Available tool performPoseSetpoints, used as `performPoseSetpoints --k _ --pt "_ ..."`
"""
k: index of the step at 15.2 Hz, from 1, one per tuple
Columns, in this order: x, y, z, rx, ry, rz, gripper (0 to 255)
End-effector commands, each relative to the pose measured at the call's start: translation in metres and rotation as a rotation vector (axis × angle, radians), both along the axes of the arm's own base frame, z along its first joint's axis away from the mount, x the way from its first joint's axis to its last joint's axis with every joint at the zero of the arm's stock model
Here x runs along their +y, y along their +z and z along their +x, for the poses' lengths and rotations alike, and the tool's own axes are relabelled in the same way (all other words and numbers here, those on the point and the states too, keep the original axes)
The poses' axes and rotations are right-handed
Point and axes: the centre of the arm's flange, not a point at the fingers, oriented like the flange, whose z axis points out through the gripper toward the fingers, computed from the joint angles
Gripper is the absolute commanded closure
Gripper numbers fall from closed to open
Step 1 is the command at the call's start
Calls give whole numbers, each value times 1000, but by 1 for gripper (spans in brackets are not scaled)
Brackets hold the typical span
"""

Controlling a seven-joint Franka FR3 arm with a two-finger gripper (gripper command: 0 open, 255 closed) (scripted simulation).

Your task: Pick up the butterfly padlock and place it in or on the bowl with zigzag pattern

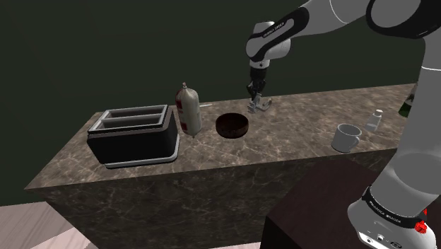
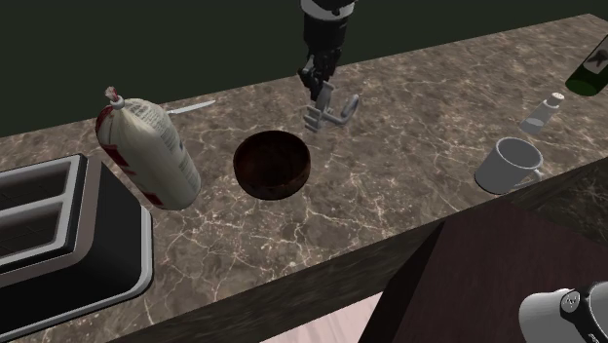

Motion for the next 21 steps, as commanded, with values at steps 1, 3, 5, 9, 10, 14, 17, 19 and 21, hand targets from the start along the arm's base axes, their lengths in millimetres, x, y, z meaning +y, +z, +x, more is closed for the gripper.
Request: performPoseSetpoints --k 1,3,5,9,10,14,17,19,21 --pt "0 11 0 0 0 0 255" --pt "0 21 0 0 0 0 255" --pt "0 32 0 0 0 0 255" --pt "25 40 5 0 0 0 255" --pt "38 40 8 0 0 0 255" --pt "90 40 18 0 0 0 255" --pt "129 41 26 0 0 0 255" --pt "155 41 31 0 0 0 255" --pt "167 36 33 0 0 0 255"
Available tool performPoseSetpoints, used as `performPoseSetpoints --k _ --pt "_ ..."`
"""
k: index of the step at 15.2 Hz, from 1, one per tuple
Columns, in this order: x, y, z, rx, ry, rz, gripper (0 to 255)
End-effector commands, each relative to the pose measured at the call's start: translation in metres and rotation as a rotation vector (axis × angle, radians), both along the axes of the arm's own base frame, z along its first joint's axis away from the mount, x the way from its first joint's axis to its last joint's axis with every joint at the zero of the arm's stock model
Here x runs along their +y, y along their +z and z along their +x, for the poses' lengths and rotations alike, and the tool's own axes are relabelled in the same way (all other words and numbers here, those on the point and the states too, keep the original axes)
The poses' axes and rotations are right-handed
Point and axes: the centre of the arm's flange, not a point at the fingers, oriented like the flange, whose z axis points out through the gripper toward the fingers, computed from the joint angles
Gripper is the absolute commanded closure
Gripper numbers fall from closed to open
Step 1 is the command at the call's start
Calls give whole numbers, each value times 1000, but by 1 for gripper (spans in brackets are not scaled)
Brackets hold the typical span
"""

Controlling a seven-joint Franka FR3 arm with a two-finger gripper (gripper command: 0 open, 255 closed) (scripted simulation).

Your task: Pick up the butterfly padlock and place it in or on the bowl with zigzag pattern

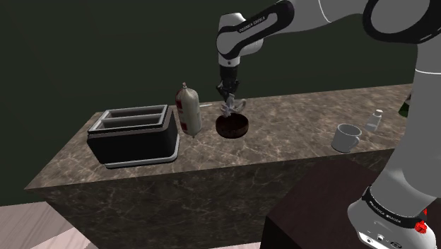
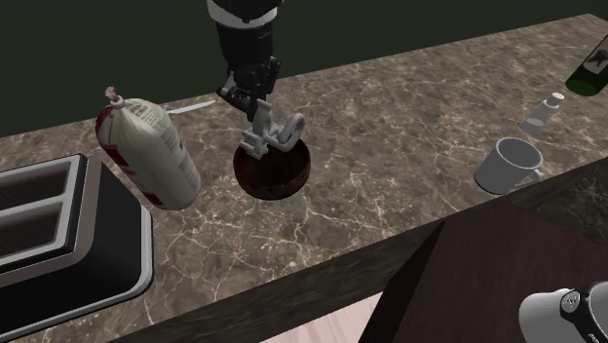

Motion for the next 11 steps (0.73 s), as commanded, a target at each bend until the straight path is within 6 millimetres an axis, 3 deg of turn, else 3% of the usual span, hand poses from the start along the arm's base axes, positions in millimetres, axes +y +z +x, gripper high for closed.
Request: performPoseSetpoints --k 1,11 --pt "6 -8 2 0 -1 0 255" --pt "6 -61 2 0 -1 0 255"
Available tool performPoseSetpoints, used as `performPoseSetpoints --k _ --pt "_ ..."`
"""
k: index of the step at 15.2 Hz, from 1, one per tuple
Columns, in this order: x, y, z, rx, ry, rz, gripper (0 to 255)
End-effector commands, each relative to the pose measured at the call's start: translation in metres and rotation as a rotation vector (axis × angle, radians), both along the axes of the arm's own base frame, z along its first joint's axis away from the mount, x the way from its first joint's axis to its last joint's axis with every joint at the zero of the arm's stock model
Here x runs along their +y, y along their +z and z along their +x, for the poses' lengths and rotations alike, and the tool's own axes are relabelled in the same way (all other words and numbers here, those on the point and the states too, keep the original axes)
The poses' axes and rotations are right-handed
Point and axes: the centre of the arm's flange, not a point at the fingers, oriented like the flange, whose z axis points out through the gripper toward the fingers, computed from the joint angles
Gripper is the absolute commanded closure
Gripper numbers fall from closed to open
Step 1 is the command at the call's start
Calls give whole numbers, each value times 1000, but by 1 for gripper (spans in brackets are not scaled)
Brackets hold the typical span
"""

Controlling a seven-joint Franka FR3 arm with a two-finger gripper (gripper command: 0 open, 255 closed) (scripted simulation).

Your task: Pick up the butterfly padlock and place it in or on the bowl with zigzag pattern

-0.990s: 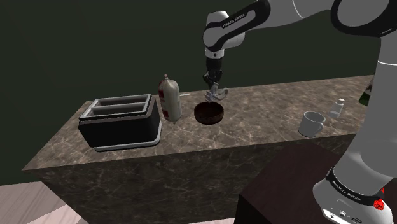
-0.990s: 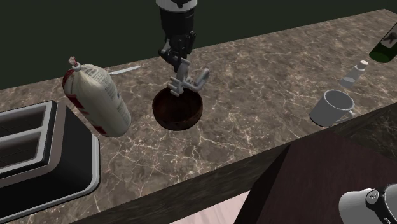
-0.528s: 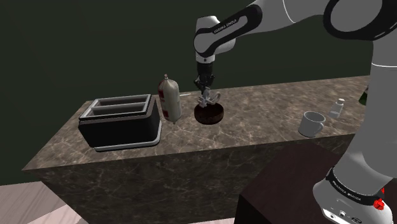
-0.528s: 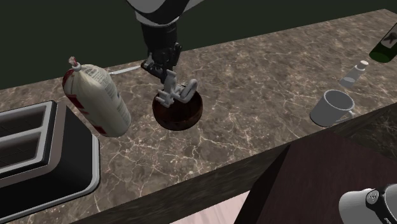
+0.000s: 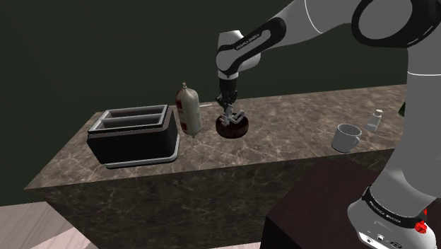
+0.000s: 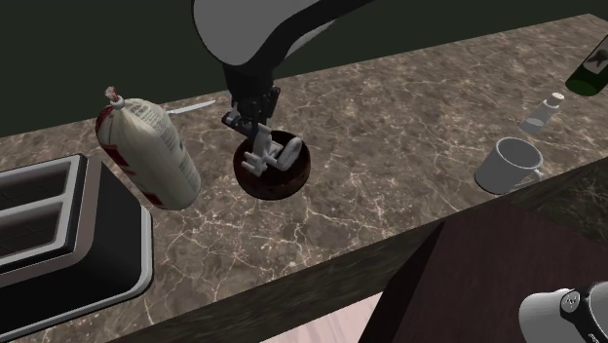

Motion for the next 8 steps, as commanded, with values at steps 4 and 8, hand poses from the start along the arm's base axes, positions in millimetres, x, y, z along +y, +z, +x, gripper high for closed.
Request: performPoseSetpoints --k 4,8 --pt "1 -16 0 -1 0 0 255" --pt "1 -16 0 -1 0 0 255"
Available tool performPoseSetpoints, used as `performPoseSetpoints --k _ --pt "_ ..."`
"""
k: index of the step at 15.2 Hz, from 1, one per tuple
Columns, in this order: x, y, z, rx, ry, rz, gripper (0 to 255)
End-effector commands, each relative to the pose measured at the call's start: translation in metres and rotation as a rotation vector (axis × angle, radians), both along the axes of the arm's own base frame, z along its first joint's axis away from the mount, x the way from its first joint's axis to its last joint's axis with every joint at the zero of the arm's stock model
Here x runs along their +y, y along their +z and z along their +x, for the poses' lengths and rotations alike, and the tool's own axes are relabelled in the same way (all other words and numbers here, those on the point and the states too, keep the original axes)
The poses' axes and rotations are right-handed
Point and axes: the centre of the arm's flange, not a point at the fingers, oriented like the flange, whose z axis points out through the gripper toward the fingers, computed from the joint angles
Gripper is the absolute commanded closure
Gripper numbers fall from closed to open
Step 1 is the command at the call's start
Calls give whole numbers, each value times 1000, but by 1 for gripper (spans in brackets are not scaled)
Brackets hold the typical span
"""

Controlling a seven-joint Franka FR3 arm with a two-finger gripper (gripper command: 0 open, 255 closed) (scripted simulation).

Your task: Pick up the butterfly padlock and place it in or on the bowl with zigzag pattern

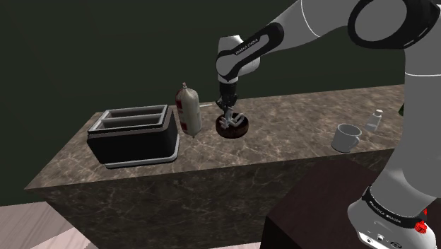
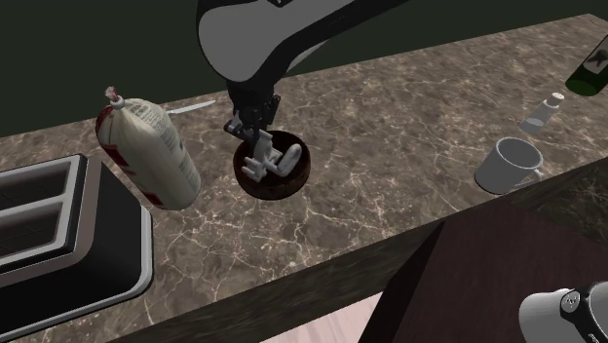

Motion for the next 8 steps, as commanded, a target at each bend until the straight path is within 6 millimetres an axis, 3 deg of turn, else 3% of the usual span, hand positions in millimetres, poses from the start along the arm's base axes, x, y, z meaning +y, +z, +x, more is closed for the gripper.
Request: performPoseSetpoints --k 1,2,7,8 --pt "0 0 0 0 0 0 255" --pt "0 0 0 0 0 0 0" --pt "0 0 0 0 0 0 0" --pt "-1 13 0 0 0 0 0"
